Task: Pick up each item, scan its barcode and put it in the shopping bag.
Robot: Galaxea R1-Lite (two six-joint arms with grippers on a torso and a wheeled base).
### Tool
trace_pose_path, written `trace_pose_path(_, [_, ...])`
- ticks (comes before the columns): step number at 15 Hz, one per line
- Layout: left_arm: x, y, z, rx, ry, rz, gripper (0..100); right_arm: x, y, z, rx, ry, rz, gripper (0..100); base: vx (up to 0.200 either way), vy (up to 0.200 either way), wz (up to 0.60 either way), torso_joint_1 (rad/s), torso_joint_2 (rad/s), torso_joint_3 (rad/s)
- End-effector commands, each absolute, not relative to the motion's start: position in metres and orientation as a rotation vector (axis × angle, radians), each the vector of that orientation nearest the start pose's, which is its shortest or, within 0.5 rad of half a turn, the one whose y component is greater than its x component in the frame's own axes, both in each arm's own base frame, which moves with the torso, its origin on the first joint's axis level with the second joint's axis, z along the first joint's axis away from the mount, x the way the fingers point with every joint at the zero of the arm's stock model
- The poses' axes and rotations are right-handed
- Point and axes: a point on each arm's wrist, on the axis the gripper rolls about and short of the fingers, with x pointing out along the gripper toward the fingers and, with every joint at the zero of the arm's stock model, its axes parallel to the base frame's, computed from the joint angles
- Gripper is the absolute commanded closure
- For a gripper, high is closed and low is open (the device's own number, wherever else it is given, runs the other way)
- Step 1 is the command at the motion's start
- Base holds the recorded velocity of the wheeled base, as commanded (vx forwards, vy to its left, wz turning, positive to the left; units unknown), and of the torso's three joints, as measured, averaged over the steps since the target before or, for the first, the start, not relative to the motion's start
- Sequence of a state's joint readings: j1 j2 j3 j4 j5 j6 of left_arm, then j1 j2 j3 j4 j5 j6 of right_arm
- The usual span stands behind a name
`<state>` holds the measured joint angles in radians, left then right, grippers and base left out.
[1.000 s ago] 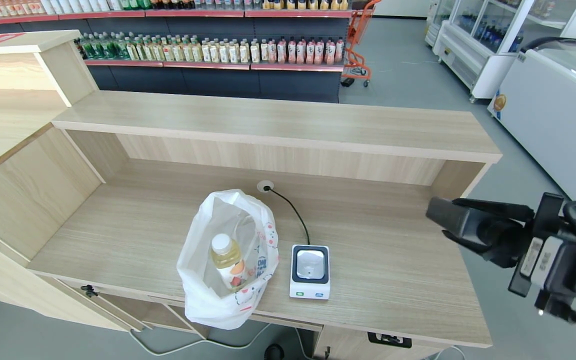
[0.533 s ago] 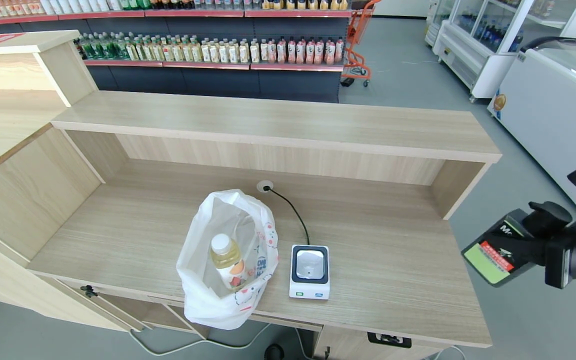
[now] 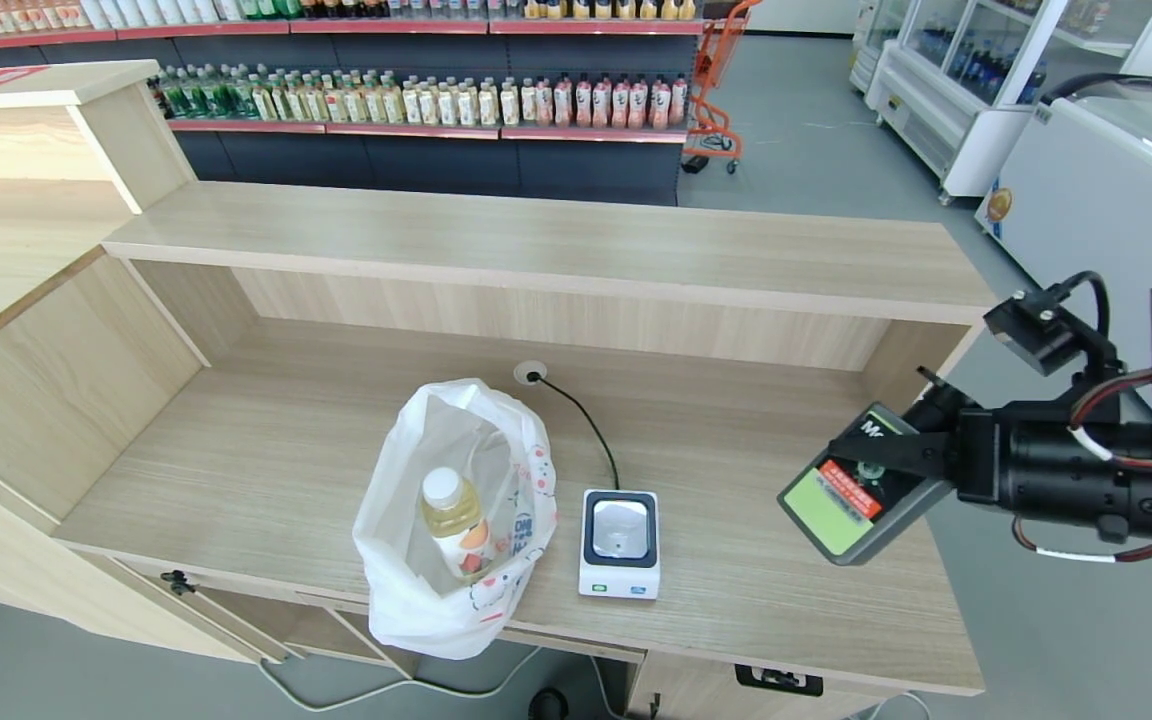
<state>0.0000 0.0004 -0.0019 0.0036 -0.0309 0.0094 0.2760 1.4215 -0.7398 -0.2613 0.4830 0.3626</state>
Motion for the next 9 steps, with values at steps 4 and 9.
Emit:
trace_pose_path(4, [-0.023,-0.001,0.076,0.009,0.001,-0.031,100,0.248,0.082,0.169,0.330,0.602,0.582,100,0.000,0.000,0.00,0.000,0.00,0.000])
trace_pose_path(9, [-0.023,-0.001,0.075,0.009,0.004,-0.032,100,0.250,0.086,0.169,0.323,0.602,0.590,100,0.000,0.000,0.00,0.000,0.00,0.000])
